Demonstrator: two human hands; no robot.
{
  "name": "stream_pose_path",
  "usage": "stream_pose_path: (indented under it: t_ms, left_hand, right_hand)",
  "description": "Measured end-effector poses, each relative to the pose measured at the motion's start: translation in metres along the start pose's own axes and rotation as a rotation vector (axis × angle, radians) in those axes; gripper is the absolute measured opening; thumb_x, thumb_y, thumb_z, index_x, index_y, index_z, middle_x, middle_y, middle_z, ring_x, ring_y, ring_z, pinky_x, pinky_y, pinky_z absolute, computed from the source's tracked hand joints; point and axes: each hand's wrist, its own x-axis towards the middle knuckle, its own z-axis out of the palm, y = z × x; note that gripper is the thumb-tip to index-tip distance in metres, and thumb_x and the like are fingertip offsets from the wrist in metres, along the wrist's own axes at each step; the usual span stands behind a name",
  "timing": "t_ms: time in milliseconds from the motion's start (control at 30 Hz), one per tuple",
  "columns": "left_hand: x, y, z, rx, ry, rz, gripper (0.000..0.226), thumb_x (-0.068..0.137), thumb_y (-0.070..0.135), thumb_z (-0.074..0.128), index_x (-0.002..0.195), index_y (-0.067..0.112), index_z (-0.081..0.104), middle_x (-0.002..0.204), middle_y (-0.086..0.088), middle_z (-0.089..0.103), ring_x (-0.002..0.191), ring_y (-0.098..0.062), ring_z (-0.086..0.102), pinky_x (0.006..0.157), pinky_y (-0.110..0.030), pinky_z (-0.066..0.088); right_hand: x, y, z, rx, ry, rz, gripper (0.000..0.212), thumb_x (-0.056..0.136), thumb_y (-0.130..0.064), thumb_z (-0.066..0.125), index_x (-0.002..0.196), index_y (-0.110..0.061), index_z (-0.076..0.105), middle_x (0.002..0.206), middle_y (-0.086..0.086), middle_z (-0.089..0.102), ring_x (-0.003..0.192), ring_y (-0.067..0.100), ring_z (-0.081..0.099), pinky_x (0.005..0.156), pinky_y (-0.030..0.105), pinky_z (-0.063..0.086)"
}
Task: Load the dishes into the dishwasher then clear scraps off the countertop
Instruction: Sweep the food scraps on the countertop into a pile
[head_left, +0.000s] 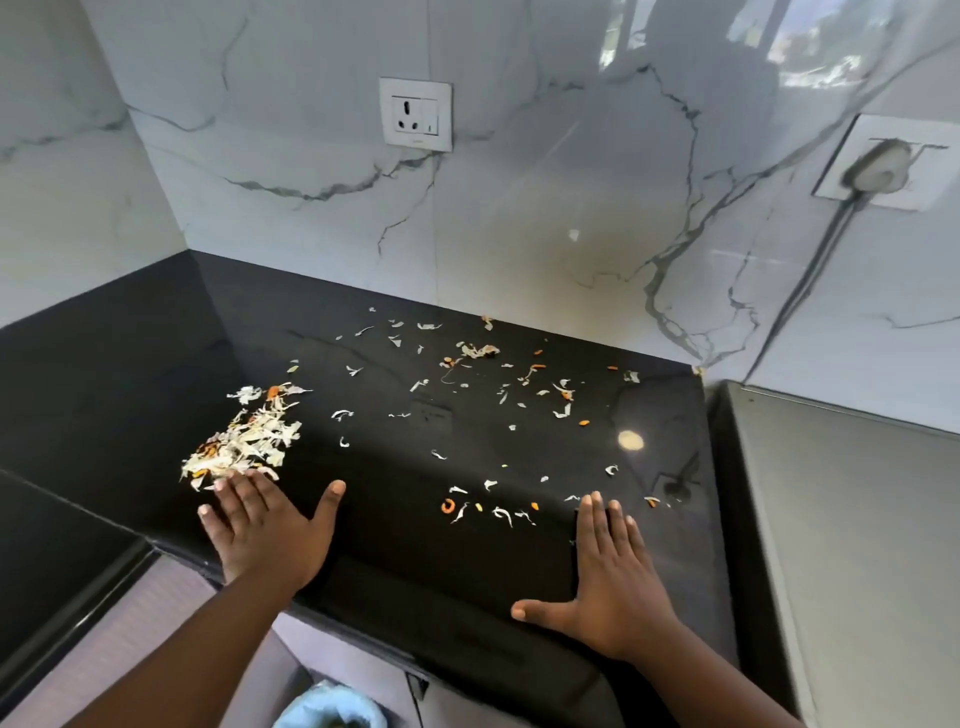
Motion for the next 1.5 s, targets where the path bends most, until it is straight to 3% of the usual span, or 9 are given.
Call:
stream_pose_path:
  t_ms: [333, 533, 667, 833, 967, 1167, 1367, 1500]
  left_hand:
    - [0.006, 0.001, -0.004, -0.051, -0.015, 0.024, 0.111, 0.076, 0.085, 0.007, 0.153, 0.005, -0.003, 0.161, -0.012, -0.007, 0.148, -0.024, -0.012, 0.118, -0.044, -0.009]
    - [0.005, 0.001, -0.004, -0.125, 0.007, 0.005, 0.127, 0.059, 0.093, -0.008, 0.152, 0.006, -0.009, 0.161, -0.010, -0.012, 0.147, -0.020, -0.017, 0.119, -0.041, -0.011]
    - [0.007, -0.002, -0.003, -0.185, 0.009, -0.003, 0.140, 0.043, 0.098, -0.016, 0.151, 0.008, -0.015, 0.160, -0.006, -0.018, 0.145, -0.015, -0.023, 0.119, -0.038, -0.012]
    - [0.008, -0.003, -0.001, -0.197, 0.028, -0.013, 0.139, 0.045, 0.099, -0.011, 0.152, 0.010, -0.014, 0.161, -0.005, -0.014, 0.146, -0.014, -0.021, 0.119, -0.036, -0.010]
    - [0.010, -0.004, -0.001, -0.199, 0.021, -0.019, 0.139, 0.046, 0.099, -0.010, 0.153, 0.010, -0.010, 0.162, -0.005, -0.011, 0.147, -0.015, -0.017, 0.120, -0.036, -0.008]
    - [0.009, -0.006, -0.002, -0.185, -0.016, -0.009, 0.138, 0.049, 0.099, -0.006, 0.153, 0.009, -0.009, 0.162, -0.006, -0.009, 0.148, -0.017, -0.013, 0.120, -0.039, -0.007]
    - [0.009, -0.007, 0.000, -0.184, -0.003, 0.014, 0.130, 0.061, 0.097, 0.011, 0.153, 0.007, -0.005, 0.162, -0.008, -0.003, 0.149, -0.020, -0.006, 0.120, -0.041, -0.001]
    - [0.009, -0.004, 0.000, -0.173, 0.011, 0.039, 0.127, 0.064, 0.096, 0.015, 0.153, 0.006, -0.004, 0.162, -0.010, -0.001, 0.149, -0.022, -0.004, 0.120, -0.044, 0.000]
  right_hand:
    - [0.091, -0.085, 0.001, -0.039, -0.031, -0.234, 0.136, 0.057, -0.102, 0.015, 0.148, -0.010, -0.025, 0.157, 0.007, -0.027, 0.142, 0.024, -0.030, 0.119, 0.041, -0.012]
    - [0.146, -0.150, 0.005, -0.042, -0.040, -0.414, 0.129, 0.063, -0.098, 0.015, 0.148, -0.009, -0.024, 0.158, 0.009, -0.025, 0.143, 0.026, -0.029, 0.119, 0.042, -0.012]
    - [0.178, -0.197, 0.013, -0.035, -0.046, -0.522, 0.128, 0.065, -0.096, 0.019, 0.148, -0.009, -0.024, 0.158, 0.010, -0.024, 0.143, 0.027, -0.027, 0.118, 0.042, -0.013]
    - [0.205, -0.242, 0.022, 0.005, 0.003, -0.575, 0.129, 0.065, -0.095, 0.026, 0.151, -0.008, -0.016, 0.161, 0.012, -0.013, 0.147, 0.028, -0.017, 0.120, 0.044, -0.007]
    - [0.203, -0.249, 0.019, 0.107, 0.041, -0.600, 0.124, 0.069, -0.090, 0.034, 0.152, -0.011, -0.012, 0.162, 0.009, -0.009, 0.148, 0.023, -0.011, 0.121, 0.038, -0.005]
    - [0.161, -0.195, -0.008, 0.414, 0.123, -0.561, 0.105, 0.079, -0.073, 0.051, 0.155, -0.020, 0.002, 0.163, -0.002, 0.001, 0.148, 0.011, -0.004, 0.115, 0.024, -0.005]
    - [0.109, -0.050, -0.049, 0.304, 0.164, -0.300, 0.098, 0.080, -0.071, 0.053, 0.155, -0.025, 0.009, 0.161, -0.002, 0.014, 0.148, 0.013, 0.004, 0.114, 0.024, 0.006]
    - [0.066, 0.032, -0.052, 0.243, 0.200, -0.135, 0.105, 0.071, -0.086, 0.039, 0.153, -0.025, 0.017, 0.159, -0.001, 0.023, 0.148, 0.014, 0.009, 0.117, 0.032, 0.013]
